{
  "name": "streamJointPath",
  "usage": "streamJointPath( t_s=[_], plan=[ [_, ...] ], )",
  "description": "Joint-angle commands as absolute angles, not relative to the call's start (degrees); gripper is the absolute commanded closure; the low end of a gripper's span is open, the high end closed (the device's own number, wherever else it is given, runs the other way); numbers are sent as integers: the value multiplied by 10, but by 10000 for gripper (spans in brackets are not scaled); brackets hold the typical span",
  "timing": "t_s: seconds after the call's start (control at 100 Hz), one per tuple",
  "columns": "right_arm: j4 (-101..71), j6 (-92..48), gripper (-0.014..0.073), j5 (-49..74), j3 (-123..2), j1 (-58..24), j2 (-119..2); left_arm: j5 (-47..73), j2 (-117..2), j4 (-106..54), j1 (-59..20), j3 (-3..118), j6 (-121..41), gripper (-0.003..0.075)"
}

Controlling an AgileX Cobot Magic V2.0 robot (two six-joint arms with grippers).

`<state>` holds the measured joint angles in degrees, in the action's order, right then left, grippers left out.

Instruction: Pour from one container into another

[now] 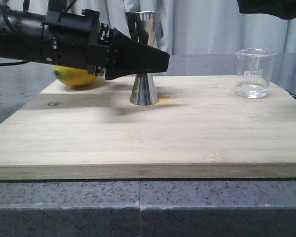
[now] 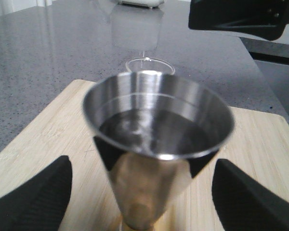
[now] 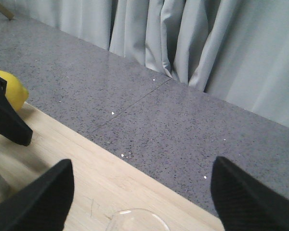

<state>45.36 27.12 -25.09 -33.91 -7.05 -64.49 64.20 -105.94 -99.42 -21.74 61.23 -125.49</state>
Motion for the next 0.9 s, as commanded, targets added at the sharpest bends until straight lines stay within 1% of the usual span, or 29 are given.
streamJointPath(
  t_s=[0.0,0.16,0.29,0.53,0.69,0.81,0.89],
  plan=[
    [441,274,45,-267,-362,-65,-628,639,-1001,-984,-216,627,-1210,148],
    [441,354,45,-166,-408,-65,-614,572,-940,-896,-216,627,-1111,148],
    [441,408,53,-87,-448,-70,-611,537,-892,-783,-216,631,-1006,148],
    [441,425,53,91,-514,-113,-611,532,-824,-525,-216,695,-691,152],
    [431,369,53,228,-550,-146,-611,582,-794,-333,-216,760,-510,152],
    [368,262,53,319,-572,-156,-611,625,-775,-196,-216,796,-378,152],
    [290,170,53,397,-593,-154,-611,643,-760,-120,-214,804,-303,152]
  ],
)
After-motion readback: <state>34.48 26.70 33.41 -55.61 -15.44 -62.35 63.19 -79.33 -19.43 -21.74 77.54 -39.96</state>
